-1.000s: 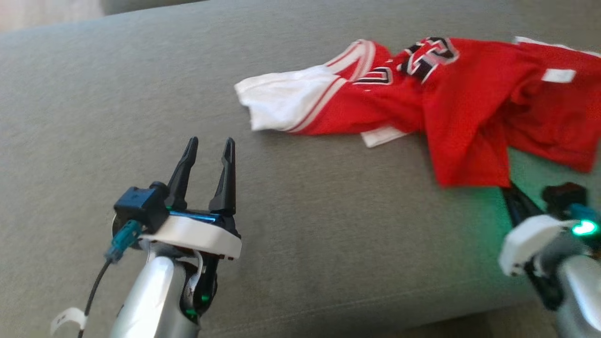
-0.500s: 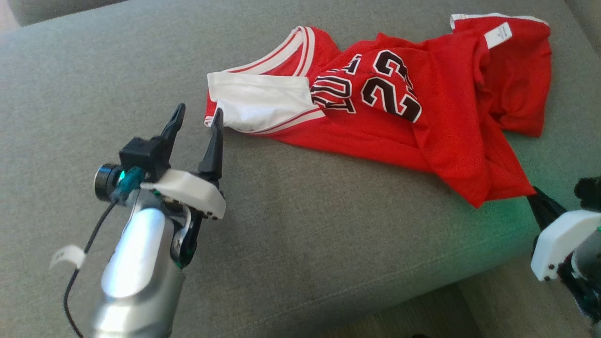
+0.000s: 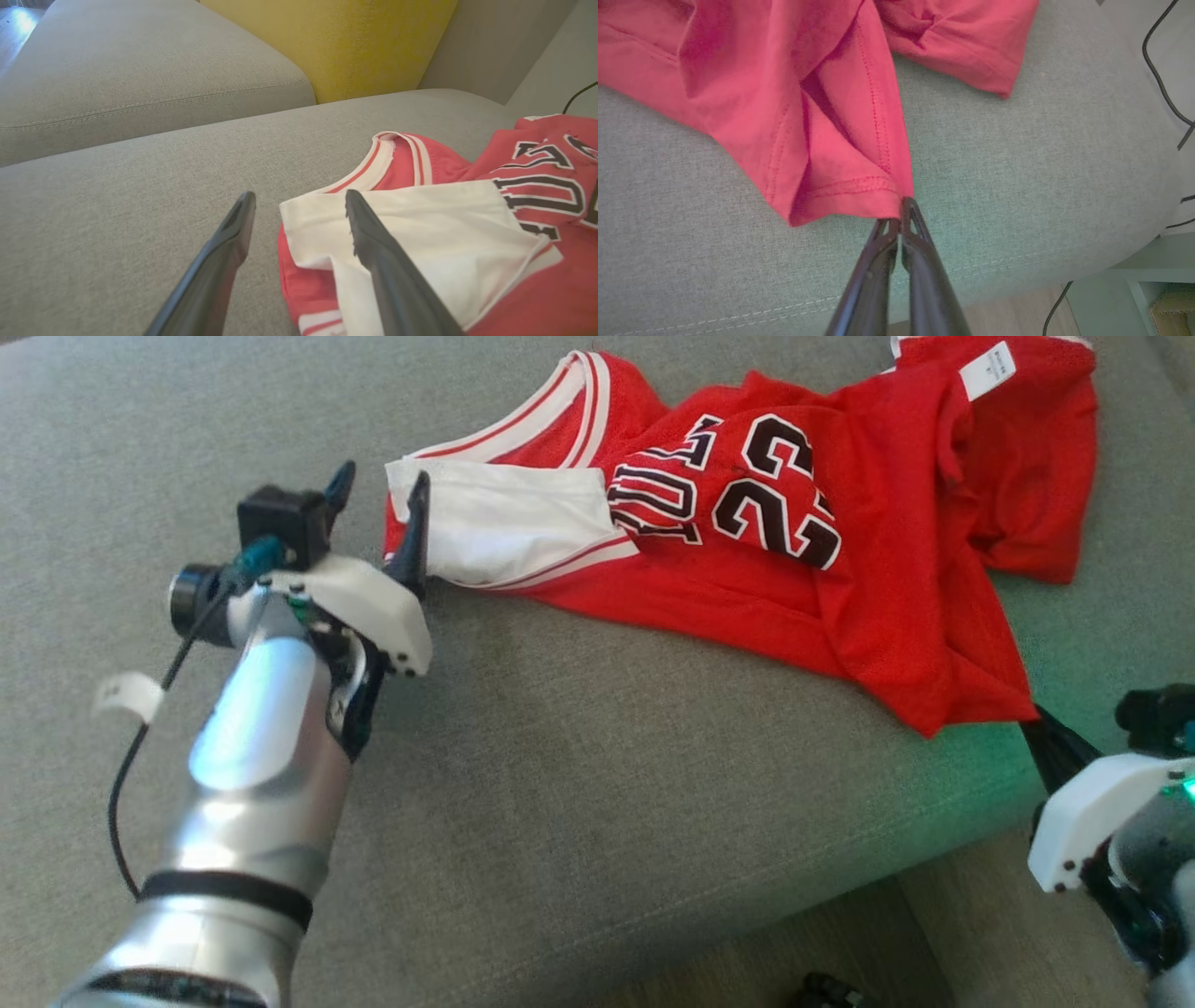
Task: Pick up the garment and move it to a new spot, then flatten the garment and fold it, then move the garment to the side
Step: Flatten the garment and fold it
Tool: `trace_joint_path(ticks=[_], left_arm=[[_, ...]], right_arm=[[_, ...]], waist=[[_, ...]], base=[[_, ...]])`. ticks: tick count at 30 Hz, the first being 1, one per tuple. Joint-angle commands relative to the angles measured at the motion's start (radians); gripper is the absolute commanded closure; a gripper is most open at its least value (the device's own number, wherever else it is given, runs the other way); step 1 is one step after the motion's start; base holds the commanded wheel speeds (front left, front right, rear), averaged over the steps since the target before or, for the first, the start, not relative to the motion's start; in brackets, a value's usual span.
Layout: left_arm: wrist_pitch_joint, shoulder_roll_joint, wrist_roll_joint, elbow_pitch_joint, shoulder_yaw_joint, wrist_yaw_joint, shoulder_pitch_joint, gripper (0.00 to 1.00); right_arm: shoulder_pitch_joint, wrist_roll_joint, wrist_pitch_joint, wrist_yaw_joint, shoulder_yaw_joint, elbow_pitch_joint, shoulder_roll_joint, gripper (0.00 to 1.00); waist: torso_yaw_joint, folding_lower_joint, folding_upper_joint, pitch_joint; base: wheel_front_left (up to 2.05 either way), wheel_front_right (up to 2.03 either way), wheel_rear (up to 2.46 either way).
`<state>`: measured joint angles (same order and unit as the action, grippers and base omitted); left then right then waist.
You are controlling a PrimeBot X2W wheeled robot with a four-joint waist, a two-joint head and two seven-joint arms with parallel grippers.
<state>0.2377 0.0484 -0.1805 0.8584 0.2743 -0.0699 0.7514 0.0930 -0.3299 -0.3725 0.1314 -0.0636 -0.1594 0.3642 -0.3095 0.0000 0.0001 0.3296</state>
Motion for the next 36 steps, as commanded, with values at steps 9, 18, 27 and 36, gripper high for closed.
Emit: trace_joint_path(ticks=[9,18,27,36], left_arm=[[-0.002,0.029,0.02,0.144,0.0,0.023,0.151,0.0],[0.013,0.024,0.018,0.218,0.025,0.002,0.193,0.0],[0.022,0.014,0.005,0.246,0.05,-0.021,0.197,1.0],[0.024,0.008,-0.015,0.151,0.049,-0.023,0.158,1.0]], right_arm=[[0.049,-0.003,0.048,-0.001,-0.037,0.007,0.011,1.0],[0.062,0.0,0.06,-0.001,-0.038,-0.009,0.007,1.0],[0.068,0.007,0.061,-0.001,-0.041,-0.017,0.005,1.0],[0.067,0.005,0.065,-0.001,-0.037,-0.022,0.018,1.0]], waist=[[-0.021,0.0,-0.0001,0.042],[-0.023,0.0,-0.0001,0.05],[-0.015,0.0,-0.0001,0.045],[0.018,0.0,-0.0001,0.02]], base=[[0.0,0.0,0.0],[0.0,0.0,0.0],[0.0,0.0,0.0],[0.0,0.0,0.0]])
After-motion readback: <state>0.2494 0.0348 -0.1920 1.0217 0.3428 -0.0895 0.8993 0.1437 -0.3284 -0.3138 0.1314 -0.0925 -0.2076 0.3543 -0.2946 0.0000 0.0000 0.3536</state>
